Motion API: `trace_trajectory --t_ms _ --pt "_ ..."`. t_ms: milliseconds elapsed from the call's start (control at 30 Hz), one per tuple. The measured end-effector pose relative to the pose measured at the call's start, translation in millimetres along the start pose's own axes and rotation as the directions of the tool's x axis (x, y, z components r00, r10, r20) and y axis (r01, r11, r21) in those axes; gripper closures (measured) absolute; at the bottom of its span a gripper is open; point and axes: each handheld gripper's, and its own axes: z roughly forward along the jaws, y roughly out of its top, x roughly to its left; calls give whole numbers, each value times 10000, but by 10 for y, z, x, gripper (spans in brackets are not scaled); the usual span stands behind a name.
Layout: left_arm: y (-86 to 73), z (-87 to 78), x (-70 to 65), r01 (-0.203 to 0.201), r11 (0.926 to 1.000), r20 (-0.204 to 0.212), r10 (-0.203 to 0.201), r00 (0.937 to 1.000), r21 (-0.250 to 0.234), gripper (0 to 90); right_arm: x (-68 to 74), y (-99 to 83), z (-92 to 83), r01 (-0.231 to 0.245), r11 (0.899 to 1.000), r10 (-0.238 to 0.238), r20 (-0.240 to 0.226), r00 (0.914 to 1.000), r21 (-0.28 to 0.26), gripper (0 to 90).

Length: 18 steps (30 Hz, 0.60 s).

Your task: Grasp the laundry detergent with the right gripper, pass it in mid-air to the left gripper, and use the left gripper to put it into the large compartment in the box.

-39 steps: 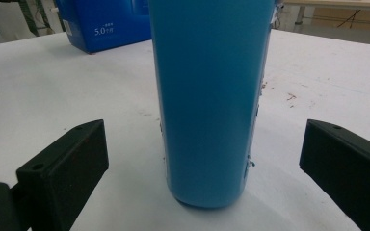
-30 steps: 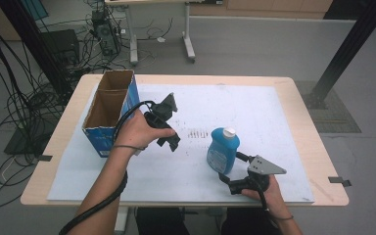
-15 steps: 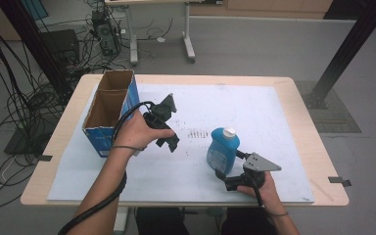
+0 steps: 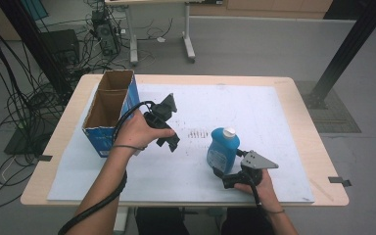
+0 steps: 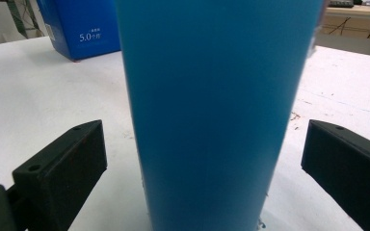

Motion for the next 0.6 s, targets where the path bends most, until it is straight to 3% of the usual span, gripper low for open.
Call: trace_trajectory --t_ms 600 --pt "-1 -3 -3 -27 10000 -4 27 10000 9 100 34 27 111 -5 9999 8 241 9997 -123 13"
